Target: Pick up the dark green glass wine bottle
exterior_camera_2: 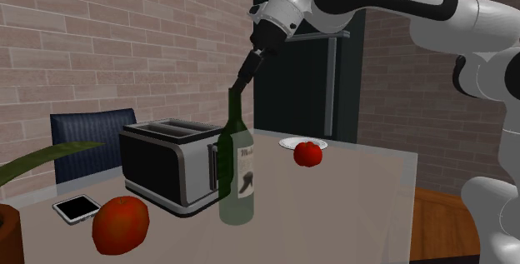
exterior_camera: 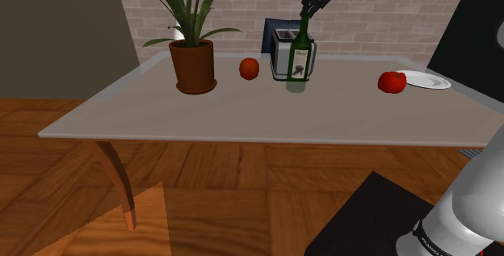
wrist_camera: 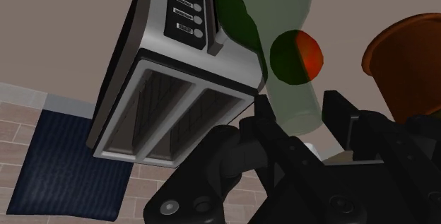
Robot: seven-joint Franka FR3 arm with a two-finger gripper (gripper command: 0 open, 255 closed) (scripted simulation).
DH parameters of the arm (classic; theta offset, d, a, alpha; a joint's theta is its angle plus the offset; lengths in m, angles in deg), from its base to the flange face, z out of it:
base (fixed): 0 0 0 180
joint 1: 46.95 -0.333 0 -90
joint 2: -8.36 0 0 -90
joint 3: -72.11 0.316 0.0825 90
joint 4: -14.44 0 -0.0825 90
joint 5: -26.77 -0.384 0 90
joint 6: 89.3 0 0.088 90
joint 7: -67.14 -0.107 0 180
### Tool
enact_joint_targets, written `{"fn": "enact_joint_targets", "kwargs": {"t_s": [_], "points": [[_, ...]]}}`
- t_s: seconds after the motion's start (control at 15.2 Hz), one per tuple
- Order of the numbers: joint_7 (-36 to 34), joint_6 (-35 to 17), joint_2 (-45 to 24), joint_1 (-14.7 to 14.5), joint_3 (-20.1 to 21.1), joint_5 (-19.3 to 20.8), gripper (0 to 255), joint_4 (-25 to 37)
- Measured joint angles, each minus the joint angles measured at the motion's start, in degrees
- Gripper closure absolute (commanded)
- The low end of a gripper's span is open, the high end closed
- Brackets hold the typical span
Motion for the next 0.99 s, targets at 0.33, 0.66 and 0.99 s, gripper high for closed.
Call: {"fn": "enact_joint_targets", "kwargs": {"t_s": [0.33,0.66,0.99], "points": [[0.00,-0.03,0.02,0.00,0.01,0.00,255,-0.04],[-0.21,1.86,-0.93,0.06,-0.06,-0.13,255,2.72],[-0.33,6.78,-3.79,0.55,-0.43,-0.86,255,10.41]]}}
